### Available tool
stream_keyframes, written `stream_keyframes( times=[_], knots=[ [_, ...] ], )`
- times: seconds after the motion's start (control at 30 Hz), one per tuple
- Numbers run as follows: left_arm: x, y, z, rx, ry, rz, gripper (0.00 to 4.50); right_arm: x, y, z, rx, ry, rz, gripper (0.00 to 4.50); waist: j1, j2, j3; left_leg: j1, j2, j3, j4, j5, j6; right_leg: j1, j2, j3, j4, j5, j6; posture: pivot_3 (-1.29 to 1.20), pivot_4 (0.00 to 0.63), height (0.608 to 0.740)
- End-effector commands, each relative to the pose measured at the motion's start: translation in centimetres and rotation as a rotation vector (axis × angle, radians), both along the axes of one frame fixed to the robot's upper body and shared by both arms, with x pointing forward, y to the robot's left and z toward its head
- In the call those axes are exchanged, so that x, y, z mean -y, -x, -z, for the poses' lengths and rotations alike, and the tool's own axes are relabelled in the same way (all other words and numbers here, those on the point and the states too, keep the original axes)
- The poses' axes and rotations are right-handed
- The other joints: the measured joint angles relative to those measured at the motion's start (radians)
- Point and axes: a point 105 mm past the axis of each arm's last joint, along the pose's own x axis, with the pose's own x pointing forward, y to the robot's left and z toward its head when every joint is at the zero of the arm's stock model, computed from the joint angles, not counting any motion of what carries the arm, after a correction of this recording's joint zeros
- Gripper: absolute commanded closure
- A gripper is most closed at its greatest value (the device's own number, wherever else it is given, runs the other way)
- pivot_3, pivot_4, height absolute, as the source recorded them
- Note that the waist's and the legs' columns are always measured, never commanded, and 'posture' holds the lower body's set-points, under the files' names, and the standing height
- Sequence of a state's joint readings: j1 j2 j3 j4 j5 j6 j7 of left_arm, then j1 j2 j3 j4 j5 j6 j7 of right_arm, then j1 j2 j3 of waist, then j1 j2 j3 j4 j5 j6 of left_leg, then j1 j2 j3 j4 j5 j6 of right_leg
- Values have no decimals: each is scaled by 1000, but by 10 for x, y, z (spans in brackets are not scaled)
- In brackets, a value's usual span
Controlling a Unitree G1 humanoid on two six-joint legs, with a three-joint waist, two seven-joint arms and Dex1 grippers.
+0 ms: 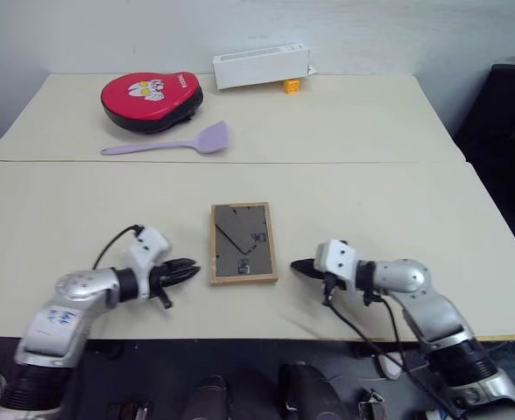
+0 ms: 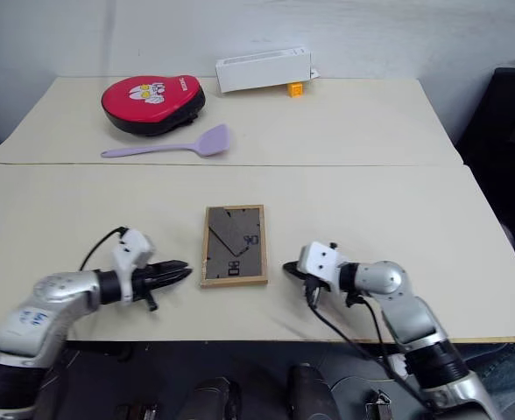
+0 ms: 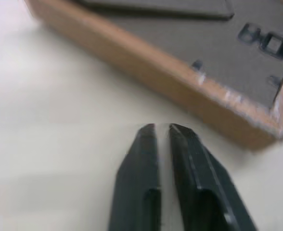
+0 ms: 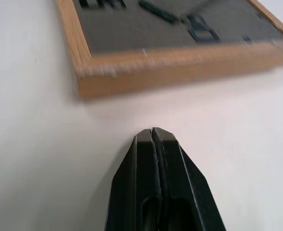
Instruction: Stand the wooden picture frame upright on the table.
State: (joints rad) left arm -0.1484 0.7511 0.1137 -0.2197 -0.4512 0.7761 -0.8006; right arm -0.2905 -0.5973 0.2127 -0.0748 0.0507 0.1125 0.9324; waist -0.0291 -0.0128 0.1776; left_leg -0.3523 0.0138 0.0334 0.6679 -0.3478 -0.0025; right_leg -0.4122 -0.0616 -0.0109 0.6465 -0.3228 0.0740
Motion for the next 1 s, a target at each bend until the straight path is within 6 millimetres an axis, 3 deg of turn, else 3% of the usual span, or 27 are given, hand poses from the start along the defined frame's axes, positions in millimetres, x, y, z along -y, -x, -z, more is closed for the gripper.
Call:
stream_keyframes(
  times=[0.03, 0.17, 0.2, 0.3, 0.33, 0.57, 0.97, 1.0],
  knots=[
    [-5, 14, -9, -310, 172, 13, 2651, -2, 1, -11, 23, -10, -28, 4500, 0, 0, 0, 0, 0, 0, 0, 0, 0, 0, 0, 0, 0, 0, 0, 0, 150, 740],
    [-3, 2, -20, -593, 339, -68, 1281, -17, 3, -13, 28, -15, -71, 4500, 1, 0, 0, -1, -1, -1, 1, 0, 0, 0, 0, -1, 1, 0, 0, 0, 150, 740],
    [0, 0, -22, -621, 369, -73, 1128, -19, 3, -13, 27, -17, -73, 4500, 1, 0, 0, -1, -1, -1, 1, 0, 0, 0, 1, -1, 4, 0, 0, 0, 150, 740],
    [18, 2, -19, -773, 393, -15, 112, -28, 2, -11, 26, -8, -83, 4500, 1, 0, 0, -3, -1, -1, 4, 0, 0, -1, 1, -1, 7, 0, 0, 0, 150, 740],
    [23, 2, -19, -800, 401, 4, 26, -30, 1, -11, 26, -4, -84, 4500, 2, 0, 0, -3, -1, -1, 5, 0, 1, -1, 0, -1, 7, 0, 0, 0, 150, 740],
    [51, -12, -12, -874, 417, 17, 26, -44, -1, -12, 30, 16, -102, 4500, 5, 0, 0, -4, -2, -3, 11, -1, 0, 0, 0, -1, 7, 0, 0, 0, 150, 740],
    [79, -20, -6, -929, 482, 7, 26, -50, 4, -5, 0, 41, -116, 4500, 15, -1, -1, -3, -2, -4, 14, -1, 0, 1, -1, -2, 7, 0, 0, 0, 150, 740],
    [80, -22, -5, -932, 488, -1, 426, -50, 4, -5, -1, 43, -117, 4500, 16, -1, -1, -3, -2, -4, 14, -1, 0, 1, -1, -2, 7, 0, 0, 0, 150, 740]
  ],
)
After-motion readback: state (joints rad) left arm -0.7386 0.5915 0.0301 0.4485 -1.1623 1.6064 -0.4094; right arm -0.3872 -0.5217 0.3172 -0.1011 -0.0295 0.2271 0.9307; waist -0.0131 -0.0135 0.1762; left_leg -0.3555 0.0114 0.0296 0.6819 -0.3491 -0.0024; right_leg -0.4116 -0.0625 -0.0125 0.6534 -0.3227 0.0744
